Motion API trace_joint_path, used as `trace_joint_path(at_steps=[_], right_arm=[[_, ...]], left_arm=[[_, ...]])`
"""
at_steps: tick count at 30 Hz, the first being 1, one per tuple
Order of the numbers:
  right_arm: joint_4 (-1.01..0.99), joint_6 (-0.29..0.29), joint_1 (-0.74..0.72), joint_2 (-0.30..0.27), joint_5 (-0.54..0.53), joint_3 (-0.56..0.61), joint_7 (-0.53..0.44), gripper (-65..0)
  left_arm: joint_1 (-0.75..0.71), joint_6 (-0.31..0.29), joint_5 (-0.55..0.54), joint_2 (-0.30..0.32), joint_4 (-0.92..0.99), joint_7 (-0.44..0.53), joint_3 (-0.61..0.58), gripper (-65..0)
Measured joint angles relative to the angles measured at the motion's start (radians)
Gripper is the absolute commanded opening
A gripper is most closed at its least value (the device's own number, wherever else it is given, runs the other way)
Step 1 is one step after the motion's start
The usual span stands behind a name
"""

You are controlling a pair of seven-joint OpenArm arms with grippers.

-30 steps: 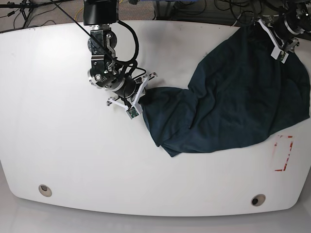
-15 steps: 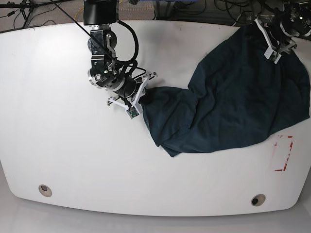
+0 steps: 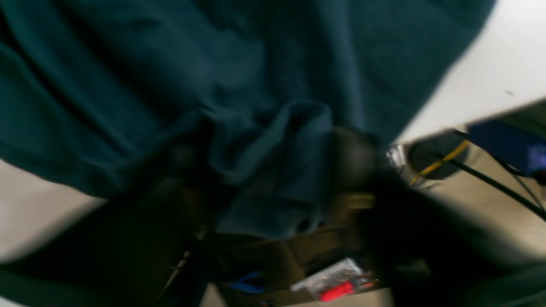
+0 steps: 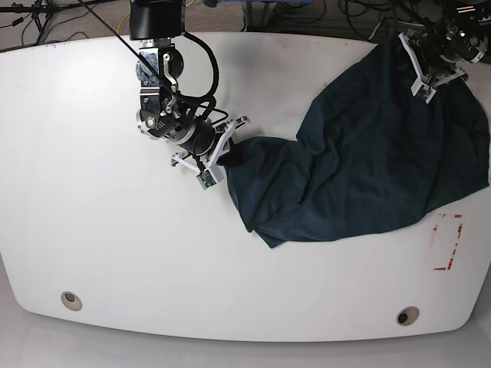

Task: Fold the T-shirt properly
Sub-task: 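Pull both grippers apart to stretch the shirt and lift it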

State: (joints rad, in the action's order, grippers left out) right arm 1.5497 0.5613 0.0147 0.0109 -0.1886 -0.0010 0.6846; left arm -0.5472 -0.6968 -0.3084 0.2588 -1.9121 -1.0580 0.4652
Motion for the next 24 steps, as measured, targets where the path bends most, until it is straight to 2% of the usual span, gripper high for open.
trace_joint_path(at_steps=[7,11,14,19,22,24], right_arm=[[0.023,-0.003,0.004,0.0,0.0,0.0,0.0,-63.7],[0.049,-0.003,0.004,0.0,-0.002,0.0,0.0,-63.7],[0.082,-0.004,0.008,0.001,0.0,0.0,0.0,-63.7],[0.159,-0.007,0.027,0.001,0.004,-0.007,0.002,-63.7],[0.222,-0.007,0.041,0.004,0.0,-0.048,0.005,-63.7],[0.261,-0.007,0.044,0.006,0.003,-0.077,0.007,-63.6]], left_arm=[[0.001,-0.003,0.103,-0.008,0.0,0.007,-0.024,-55.0],[0.006,-0.001,0.11,-0.006,0.0,0.0,-0.015,-65.0],[0.029,-0.002,0.107,-0.008,0.0,0.0,-0.003,-64.2],[0.065,-0.004,0.091,-0.012,-0.005,0.01,0.115,-64.9],[0.089,0.001,0.113,-0.016,-0.005,-0.01,0.179,-64.9],[0.106,0.0,0.09,-0.03,-0.008,-0.012,0.22,-64.9]])
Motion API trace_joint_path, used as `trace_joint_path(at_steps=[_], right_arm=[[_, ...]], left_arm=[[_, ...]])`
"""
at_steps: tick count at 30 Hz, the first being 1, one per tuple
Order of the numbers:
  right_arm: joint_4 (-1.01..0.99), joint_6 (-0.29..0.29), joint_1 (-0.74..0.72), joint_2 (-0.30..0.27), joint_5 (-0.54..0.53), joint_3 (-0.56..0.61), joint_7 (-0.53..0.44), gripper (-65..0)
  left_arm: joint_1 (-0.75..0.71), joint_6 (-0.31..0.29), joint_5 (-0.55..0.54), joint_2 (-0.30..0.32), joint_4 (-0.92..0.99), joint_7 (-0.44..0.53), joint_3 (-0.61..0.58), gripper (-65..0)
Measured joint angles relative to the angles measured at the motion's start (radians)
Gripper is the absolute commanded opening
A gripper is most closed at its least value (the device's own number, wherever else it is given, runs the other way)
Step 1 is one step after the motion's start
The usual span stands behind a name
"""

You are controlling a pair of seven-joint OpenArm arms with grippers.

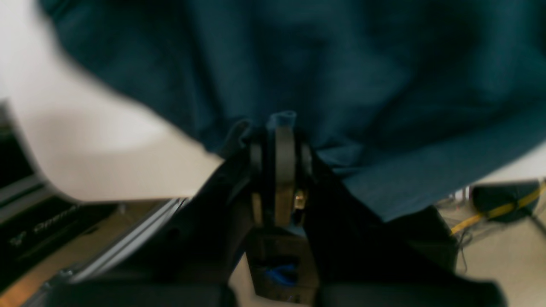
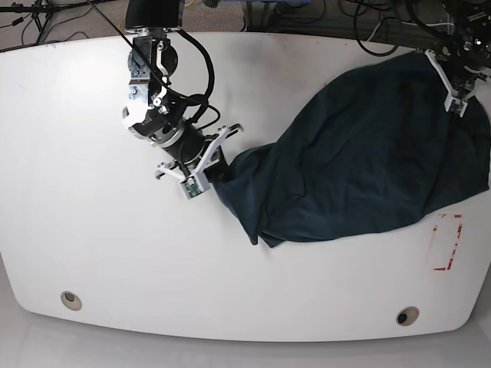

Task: Fold the T-shirt properly
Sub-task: 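Pull both grippers apart to stretch the shirt and lift it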

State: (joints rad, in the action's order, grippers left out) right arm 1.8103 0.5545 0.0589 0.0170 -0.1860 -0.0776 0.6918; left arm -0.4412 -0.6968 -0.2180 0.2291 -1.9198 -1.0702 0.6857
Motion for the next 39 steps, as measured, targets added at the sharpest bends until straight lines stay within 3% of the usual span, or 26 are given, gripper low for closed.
trace_joint_path(at_steps=[4,10,14,18,22,25,28,39], right_arm=[[0.066,0.0,-0.003,-0.002,-0.003,-0.05,-0.005,-63.6],[0.127,-0.001,-0.032,-0.048,0.002,-0.076,0.05,-63.4],[0.15,0.0,-0.069,-0.078,-0.008,-0.072,0.05,-63.4],[0.152,0.003,-0.112,-0.113,0.001,-0.074,0.059,-63.3],[0.152,0.004,-0.16,-0.143,-0.004,-0.072,0.064,-63.3],[0.151,0.004,-0.216,-0.166,-0.005,-0.069,0.068,-63.3],[0.149,0.005,-0.272,-0.196,-0.006,-0.068,0.068,-63.1],[-0.002,0.019,-0.547,-0.328,-0.027,-0.066,0.105,-63.1]], left_arm=[[0.027,-0.002,-0.122,-0.02,-0.026,0.013,0.091,-65.0],[0.09,0.0,-0.212,0.018,-0.031,-0.027,0.137,-65.0],[0.188,-0.005,-0.261,0.02,-0.032,-0.136,0.171,-65.0],[0.339,-0.001,-0.247,0.018,-0.033,-0.276,0.224,-65.0],[0.47,0.0,-0.239,0.023,-0.033,-0.347,0.241,-65.0],[0.544,0.0,-0.24,0.029,-0.033,-0.343,0.212,-65.0],[0.594,0.058,-0.251,0.053,-0.033,-0.348,0.153,-65.0],[0.887,0.082,-0.213,0.065,-0.03,-0.354,-0.046,-65.0]])
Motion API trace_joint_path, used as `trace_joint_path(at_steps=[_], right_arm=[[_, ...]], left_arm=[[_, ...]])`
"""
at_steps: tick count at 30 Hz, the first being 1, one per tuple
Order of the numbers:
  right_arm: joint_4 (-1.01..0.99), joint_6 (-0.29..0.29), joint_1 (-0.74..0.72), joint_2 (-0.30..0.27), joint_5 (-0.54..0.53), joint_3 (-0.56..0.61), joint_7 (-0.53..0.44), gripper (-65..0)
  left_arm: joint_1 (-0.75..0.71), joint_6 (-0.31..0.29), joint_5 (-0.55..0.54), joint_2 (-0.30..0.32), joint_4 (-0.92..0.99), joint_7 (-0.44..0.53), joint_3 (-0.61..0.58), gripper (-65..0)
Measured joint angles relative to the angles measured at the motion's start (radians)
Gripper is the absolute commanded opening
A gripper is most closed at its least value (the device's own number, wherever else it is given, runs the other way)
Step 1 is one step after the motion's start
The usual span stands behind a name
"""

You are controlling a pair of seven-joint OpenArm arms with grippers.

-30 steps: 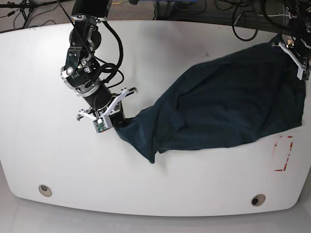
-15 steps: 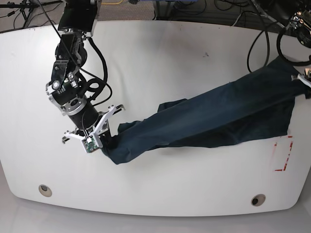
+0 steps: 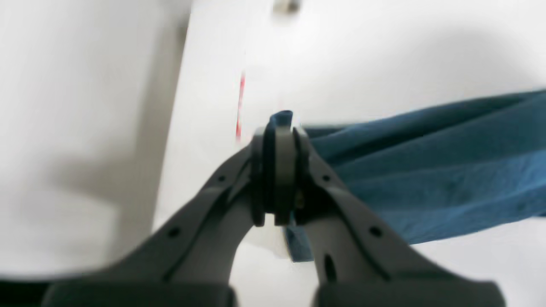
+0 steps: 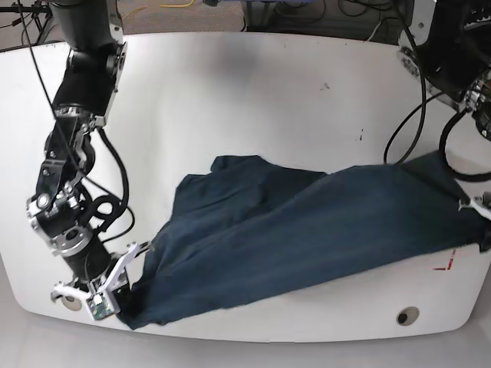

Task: Fold the T-shirt properly
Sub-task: 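Pull both grippers apart to stretch the shirt and lift it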

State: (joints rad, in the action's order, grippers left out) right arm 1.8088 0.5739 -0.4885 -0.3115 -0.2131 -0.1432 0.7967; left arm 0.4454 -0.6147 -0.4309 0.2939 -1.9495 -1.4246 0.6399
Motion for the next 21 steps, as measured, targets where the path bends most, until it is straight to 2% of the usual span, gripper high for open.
trace_joint_path(at_steps=[3,6,9,11,18,21], right_arm=[[-0.051,0.001,-0.077,-0.034,0.0,0.0,0.0,-63.1],[-0.1,0.007,-0.152,-0.065,0.0,0.0,0.0,-63.1],[-0.145,0.048,-0.232,-0.1,0.003,0.0,0.003,-63.1],[-0.16,0.061,-0.288,-0.116,0.006,0.0,0.041,-63.1],[-0.195,0.123,-0.495,-0.166,-0.007,0.003,0.105,-63.1],[-0.205,0.13,-0.57,-0.189,-0.012,0.006,0.134,-63.1]], left_arm=[[0.107,0.012,0.055,-0.006,0.002,0.002,-0.073,-65.0],[0.224,0.013,0.098,-0.037,0.001,0.005,-0.114,-65.0],[0.344,0.014,0.164,-0.066,0.002,0.006,-0.159,-65.0],[0.424,0.015,0.217,-0.076,0.002,-0.001,-0.187,-65.0],[0.631,0.016,0.278,-0.075,0.021,0.012,-0.248,-65.0],[0.684,0.016,0.279,-0.08,0.057,0.011,-0.251,-65.0]])
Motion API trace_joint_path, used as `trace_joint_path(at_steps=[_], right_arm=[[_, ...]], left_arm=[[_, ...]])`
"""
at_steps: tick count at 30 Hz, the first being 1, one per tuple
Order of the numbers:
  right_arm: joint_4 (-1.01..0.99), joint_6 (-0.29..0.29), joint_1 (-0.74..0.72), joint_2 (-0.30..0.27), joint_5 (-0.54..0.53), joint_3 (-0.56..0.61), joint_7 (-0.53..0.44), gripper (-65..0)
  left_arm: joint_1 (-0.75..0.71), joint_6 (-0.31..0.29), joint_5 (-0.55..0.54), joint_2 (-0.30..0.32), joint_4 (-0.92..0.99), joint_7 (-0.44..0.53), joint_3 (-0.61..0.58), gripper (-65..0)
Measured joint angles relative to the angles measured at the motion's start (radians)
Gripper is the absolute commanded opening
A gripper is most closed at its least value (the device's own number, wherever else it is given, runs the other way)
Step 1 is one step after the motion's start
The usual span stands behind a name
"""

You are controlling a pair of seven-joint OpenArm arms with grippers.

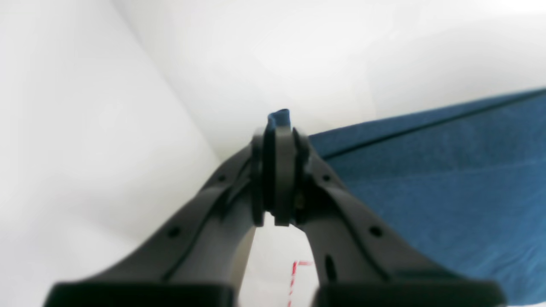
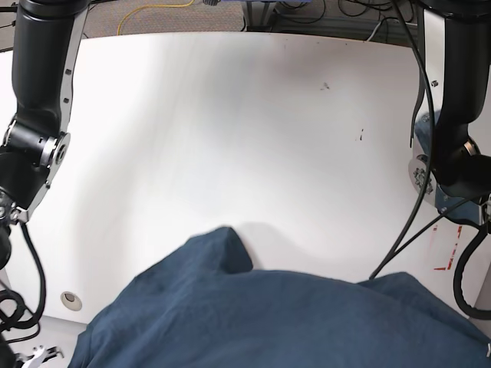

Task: Fold the T-shirt properly
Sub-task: 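Pull both grippers apart to stretch the shirt and lift it, then lay the stretched shirt down, dragging both grippers back across the table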

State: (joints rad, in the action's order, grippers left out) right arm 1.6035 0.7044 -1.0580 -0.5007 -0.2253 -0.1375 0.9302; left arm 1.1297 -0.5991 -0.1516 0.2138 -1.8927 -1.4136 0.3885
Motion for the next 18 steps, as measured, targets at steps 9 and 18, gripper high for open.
trace_joint_path(at_steps=[9,18], right_arm=[[0.037,0.001,-0.05,-0.075,-0.012,0.071,0.092,-63.1],[0.212,0.003,0.289,-0.079,-0.009,-0.036,0.109,-63.1]], left_arm=[[-0.001,0.0,-0.005,-0.007,0.046,0.003,0.0,-65.0],[-0.304,-0.005,-0.047,-0.01,0.024,-0.006,0.001,-65.0]])
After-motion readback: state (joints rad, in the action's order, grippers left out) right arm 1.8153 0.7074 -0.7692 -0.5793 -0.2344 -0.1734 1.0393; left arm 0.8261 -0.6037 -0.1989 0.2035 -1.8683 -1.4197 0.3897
